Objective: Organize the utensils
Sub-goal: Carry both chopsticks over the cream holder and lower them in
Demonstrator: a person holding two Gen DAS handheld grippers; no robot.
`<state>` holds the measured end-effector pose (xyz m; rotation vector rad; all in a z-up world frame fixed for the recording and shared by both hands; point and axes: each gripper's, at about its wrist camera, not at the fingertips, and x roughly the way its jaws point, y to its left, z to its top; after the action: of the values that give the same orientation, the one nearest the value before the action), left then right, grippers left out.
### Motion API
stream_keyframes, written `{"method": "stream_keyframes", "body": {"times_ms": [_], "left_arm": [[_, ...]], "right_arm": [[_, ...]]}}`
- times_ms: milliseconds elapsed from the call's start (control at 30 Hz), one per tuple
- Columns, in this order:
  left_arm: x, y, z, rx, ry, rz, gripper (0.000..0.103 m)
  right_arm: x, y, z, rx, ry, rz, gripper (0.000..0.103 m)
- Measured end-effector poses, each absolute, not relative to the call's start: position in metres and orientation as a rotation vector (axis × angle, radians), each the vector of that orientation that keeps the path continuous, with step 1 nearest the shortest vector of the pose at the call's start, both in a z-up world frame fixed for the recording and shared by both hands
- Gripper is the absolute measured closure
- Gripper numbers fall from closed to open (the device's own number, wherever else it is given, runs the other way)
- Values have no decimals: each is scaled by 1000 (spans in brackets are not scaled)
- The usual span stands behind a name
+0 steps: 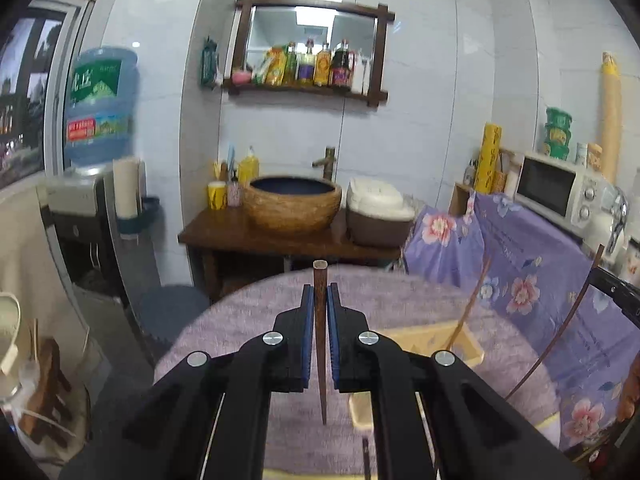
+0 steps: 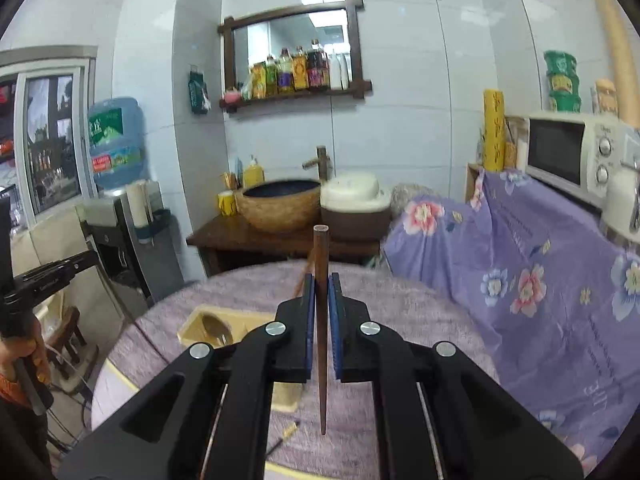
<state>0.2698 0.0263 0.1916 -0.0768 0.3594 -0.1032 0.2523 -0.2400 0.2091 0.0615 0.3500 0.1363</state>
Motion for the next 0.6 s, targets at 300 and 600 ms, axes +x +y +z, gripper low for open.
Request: {"method": "stream_keyframes", "body": {"times_ms": [300,600], "left_arm": [[281,-2,275,-162,233,-222,95],[309,-43,209,-133,356,-247,95]], "right_arm": [[274,-220,292,156,208,214,95],[308,-192,224,135,264,175,95]]}}
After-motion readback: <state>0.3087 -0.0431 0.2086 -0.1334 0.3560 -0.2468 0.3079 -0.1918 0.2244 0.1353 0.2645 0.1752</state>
